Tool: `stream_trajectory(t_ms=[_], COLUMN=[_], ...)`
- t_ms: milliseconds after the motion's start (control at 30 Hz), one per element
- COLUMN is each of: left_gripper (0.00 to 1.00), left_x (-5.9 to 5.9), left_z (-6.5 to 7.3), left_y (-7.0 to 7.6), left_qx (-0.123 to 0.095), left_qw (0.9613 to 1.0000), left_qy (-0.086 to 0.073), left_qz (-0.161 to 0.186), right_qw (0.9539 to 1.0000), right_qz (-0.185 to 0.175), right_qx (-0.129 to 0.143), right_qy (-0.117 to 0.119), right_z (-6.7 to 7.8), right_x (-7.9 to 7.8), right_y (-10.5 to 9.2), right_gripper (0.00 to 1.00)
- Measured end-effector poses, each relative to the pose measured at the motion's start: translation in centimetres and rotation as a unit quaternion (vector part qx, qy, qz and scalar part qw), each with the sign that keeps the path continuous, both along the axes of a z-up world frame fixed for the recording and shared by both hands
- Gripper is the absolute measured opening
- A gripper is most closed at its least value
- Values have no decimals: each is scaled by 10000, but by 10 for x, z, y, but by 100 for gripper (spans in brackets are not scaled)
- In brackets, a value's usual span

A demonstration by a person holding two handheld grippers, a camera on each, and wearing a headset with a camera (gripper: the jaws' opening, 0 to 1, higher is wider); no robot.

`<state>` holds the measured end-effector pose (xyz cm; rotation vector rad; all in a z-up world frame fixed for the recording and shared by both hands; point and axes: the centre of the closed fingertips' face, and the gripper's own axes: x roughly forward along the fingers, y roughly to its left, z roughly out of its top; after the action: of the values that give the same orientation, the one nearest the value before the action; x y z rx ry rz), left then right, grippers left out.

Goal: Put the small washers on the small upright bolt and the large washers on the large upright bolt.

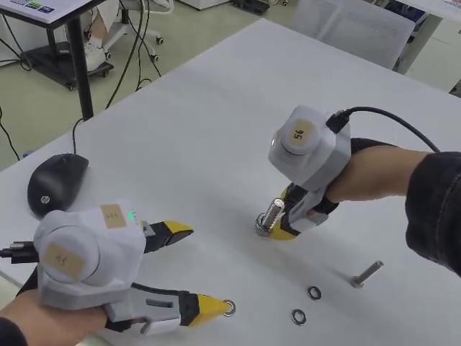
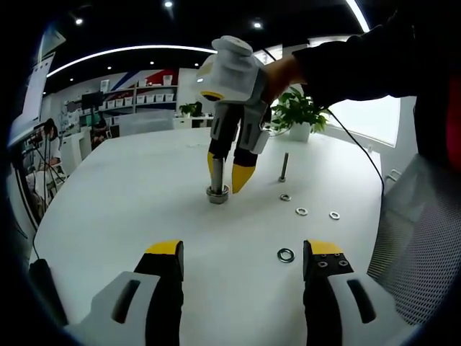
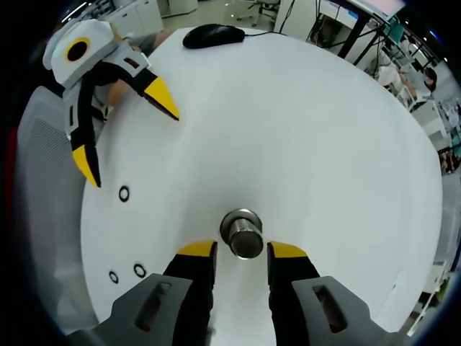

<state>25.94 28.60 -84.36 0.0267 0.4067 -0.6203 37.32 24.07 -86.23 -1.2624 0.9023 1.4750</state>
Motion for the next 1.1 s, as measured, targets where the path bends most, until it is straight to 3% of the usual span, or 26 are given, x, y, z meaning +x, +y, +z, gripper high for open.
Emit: stream_trajectory(t_ms=[500,1100], left_gripper=[66,66], left_x=[-2,-3], left_z=[1,4], left_y=[-2,-5], left_qx=[29,48], left_qw=[10000,9999], left_qy=[-9,-57], left_qz=[-43,-99], right_qw=[10000,9998], right_qz=[-78,-93], right_qx=[-52,-86], right_qy=[20,141], right_z=[2,0], right_x=[-9,-40], right_y=[-15,-32], right_gripper=[28,28])
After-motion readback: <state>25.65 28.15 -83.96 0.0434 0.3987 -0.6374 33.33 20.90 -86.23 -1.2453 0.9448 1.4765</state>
